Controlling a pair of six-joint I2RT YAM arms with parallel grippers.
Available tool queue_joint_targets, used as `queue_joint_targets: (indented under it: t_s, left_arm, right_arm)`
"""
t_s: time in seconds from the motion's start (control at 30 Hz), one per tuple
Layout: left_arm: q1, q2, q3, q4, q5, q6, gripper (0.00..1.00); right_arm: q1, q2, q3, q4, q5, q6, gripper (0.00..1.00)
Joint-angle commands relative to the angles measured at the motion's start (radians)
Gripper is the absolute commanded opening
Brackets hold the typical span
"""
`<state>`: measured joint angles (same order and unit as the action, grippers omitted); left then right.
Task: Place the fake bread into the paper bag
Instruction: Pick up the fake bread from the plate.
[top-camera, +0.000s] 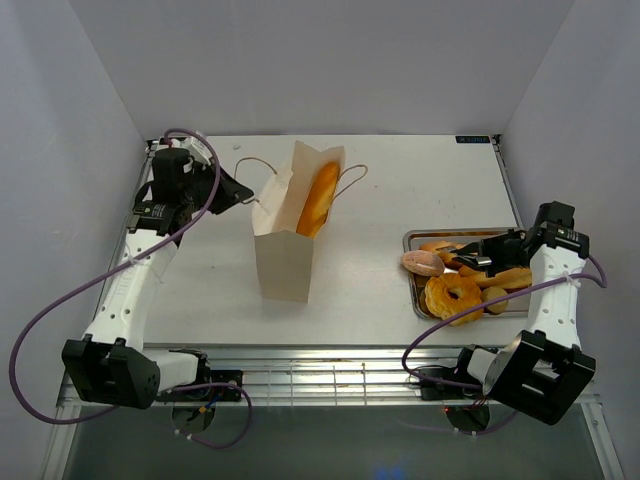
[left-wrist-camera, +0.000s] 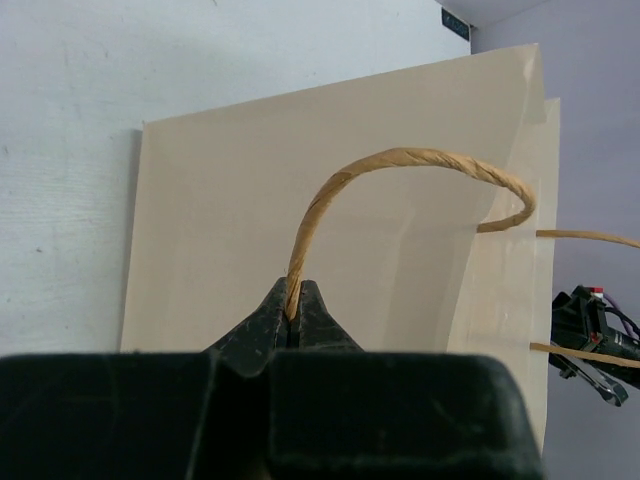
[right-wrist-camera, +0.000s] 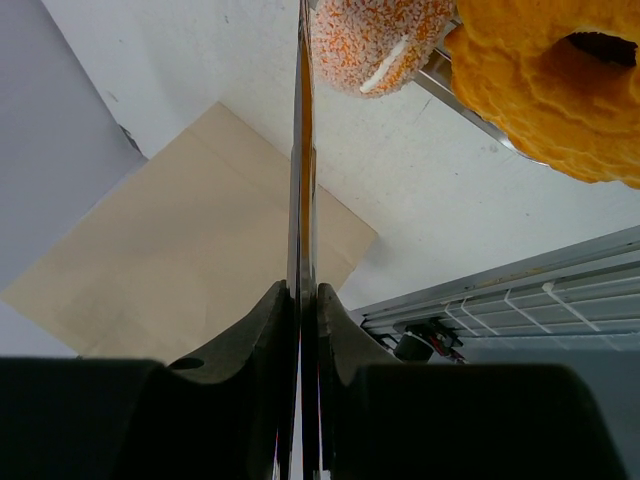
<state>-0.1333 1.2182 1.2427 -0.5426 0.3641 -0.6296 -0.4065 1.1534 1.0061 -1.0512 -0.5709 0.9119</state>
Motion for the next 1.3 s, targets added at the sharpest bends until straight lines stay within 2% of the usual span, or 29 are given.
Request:
queue_joint_targets:
  t_s: [0.0, 0.07, 0.1, 0.57, 0.87, 1.27]
  left_arm:
    - [-0.009, 0.030, 0.009, -0.057, 0.061, -0.053, 0.03]
    - [-0.026, 0.035, 0.012, -0.056, 0.075, -0.102, 0.06]
    - [-0.035, 0.035, 0.021, -0.053, 0.076, -0.119, 0.13]
    - [-0.062, -0.085, 0.055, -0.083, -0.010, -0.200, 0.35]
    - [-0.060, -0.135, 0.072, -0.123, -0.039, -0.205, 0.40]
    - [-0.063, -0.043, 0.270, -0.224, -0.068, -0.171, 0.45]
  right_arm:
    - [-0.008, 0.005, 0.048, -0.009, -0.009, -0.018, 0.19]
    - [-0.008, 0.014, 0.042, 0.000, -0.024, -0.021, 0.20]
    - [-0.008, 0.020, 0.045, 0.000, -0.026, -0.024, 0.20]
    - [-0.008, 0.078, 0.069, 0.008, -0.053, -0.084, 0.20]
    - [-0.008, 0.080, 0.104, -0.007, -0.054, -0.062, 0.20]
    - [-0.008, 0.039, 0.095, -0.023, -0.032, -0.013, 0.20]
